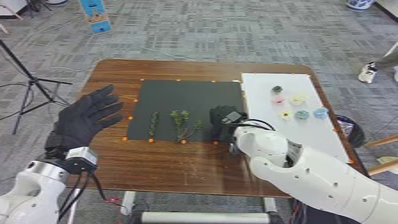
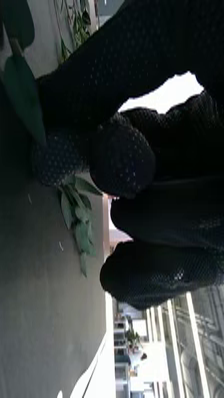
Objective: Arrange flowers
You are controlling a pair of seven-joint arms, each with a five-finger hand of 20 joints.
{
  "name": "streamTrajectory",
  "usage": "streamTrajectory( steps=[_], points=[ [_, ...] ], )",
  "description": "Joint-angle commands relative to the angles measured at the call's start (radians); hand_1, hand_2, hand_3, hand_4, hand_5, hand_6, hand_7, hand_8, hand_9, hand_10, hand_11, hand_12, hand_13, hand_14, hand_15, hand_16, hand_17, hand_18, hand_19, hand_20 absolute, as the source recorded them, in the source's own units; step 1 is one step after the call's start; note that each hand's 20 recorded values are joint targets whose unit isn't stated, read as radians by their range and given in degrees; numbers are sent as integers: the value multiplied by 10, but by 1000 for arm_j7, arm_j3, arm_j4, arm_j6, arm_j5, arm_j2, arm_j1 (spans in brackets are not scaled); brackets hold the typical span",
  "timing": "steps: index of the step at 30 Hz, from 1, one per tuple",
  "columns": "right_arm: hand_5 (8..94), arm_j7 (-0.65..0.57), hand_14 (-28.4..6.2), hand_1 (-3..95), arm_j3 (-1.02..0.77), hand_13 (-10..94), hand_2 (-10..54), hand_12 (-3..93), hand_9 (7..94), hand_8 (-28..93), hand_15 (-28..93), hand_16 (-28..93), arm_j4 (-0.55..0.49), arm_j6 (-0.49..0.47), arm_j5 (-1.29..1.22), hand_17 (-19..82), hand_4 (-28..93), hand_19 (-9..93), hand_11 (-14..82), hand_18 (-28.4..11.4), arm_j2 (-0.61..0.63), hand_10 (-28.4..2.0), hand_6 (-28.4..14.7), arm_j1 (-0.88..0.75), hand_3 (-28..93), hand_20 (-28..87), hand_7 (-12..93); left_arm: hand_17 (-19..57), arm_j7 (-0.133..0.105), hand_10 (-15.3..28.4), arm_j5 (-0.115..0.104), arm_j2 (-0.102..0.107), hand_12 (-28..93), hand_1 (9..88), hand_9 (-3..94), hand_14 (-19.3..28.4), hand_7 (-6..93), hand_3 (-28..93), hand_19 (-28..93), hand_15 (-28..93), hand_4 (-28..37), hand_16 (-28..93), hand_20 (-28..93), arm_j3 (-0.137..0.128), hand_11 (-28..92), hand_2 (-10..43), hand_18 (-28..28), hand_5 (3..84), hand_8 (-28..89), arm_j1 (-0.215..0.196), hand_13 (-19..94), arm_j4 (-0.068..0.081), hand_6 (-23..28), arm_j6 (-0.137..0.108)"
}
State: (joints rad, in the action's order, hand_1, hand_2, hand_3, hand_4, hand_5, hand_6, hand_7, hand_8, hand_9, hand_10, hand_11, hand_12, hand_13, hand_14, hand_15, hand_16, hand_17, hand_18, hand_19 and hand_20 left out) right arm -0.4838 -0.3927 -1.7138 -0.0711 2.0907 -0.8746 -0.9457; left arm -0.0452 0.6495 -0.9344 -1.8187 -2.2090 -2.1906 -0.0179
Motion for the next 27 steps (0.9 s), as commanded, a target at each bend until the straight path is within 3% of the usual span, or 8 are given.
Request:
streamTrajectory(
  steps=[1,27],
  points=[
    [775,15,-19,444,8,878,-95,370,881,202,864,408,6,-2,15,605,-225,932,616,-200,25,-72,19,-20,774,734,486,-94,-1,128,-10,-10,179,238,292,148,206,712,452,293,-283,8,87,-4,248,-26,225,305,-99,-10,240,-5,29,-1],
    [772,23,-20,439,-11,876,-95,367,880,196,866,403,-31,1,25,602,-221,932,617,-202,18,-71,20,-75,774,733,490,-94,2,128,-10,-9,178,238,291,149,205,713,452,294,-283,8,87,-6,248,-26,226,305,-99,-13,240,-5,29,3]
  ],
)
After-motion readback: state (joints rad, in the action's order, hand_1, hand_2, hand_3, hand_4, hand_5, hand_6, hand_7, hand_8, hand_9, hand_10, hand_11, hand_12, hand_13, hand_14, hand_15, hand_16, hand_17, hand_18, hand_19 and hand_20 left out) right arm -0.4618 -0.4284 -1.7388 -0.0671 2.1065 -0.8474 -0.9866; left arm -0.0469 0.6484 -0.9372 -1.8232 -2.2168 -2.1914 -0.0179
